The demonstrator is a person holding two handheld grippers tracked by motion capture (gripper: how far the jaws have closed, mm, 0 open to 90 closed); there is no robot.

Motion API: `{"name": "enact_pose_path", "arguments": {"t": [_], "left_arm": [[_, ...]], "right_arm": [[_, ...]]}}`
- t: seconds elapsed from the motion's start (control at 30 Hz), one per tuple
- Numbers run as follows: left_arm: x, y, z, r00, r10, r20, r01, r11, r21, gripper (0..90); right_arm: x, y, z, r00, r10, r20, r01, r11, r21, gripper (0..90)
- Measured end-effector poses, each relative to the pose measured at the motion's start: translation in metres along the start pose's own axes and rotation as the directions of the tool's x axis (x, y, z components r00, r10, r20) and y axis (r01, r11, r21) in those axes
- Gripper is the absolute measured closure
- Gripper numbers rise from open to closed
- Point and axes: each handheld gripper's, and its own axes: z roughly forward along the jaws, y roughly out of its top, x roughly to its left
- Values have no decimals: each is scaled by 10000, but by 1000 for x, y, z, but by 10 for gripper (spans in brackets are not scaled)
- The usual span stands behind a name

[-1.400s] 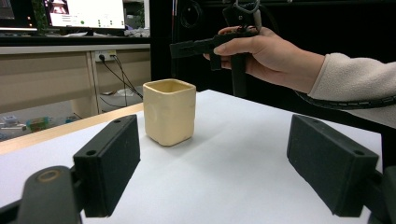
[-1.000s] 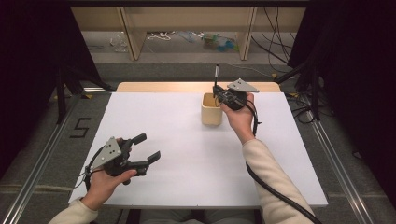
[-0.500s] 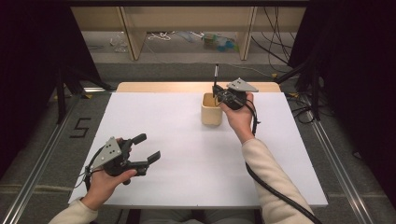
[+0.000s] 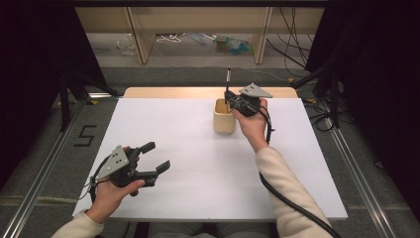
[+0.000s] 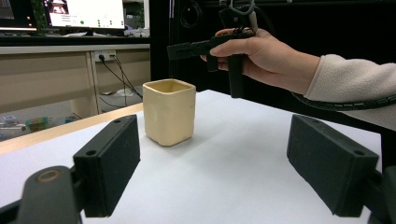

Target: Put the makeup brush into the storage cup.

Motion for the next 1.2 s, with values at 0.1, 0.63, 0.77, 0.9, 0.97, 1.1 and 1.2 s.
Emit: {"name": "enact_pose_path", "arguments": {"t": [0.1,0.63,0.77,0.9,0.97,1.1,1.2], "left_arm": [[0,0,0,10000,-4,6,4,10000,-22,170],[0,0,1,9999,102,32,-102,9999,-4,170],[0,0,1,10000,38,42,-38,10000,-40,170],[0,0,1,9999,105,40,-105,9999,12,170],[0,0,1,9999,103,37,-103,9999,4,170],[0,0,1,10000,79,49,-79,10000,-49,170],[0,0,1,10000,50,33,-50,10000,-8,170]], "right_arm": [[-1,-1,0,10000,-26,21,26,10000,-18,844],[-4,-3,1,9999,35,99,-35,10000,-22,843],[-4,-4,1,9999,10,165,-10,10000,-52,843],[-4,-4,2,9998,10,176,-9,10000,-47,843],[-4,-4,1,9999,20,159,-20,10000,27,843],[-5,-6,2,9997,101,202,-99,9999,-68,843],[-6,-6,2,9997,120,212,-120,9999,-23,843]]}}
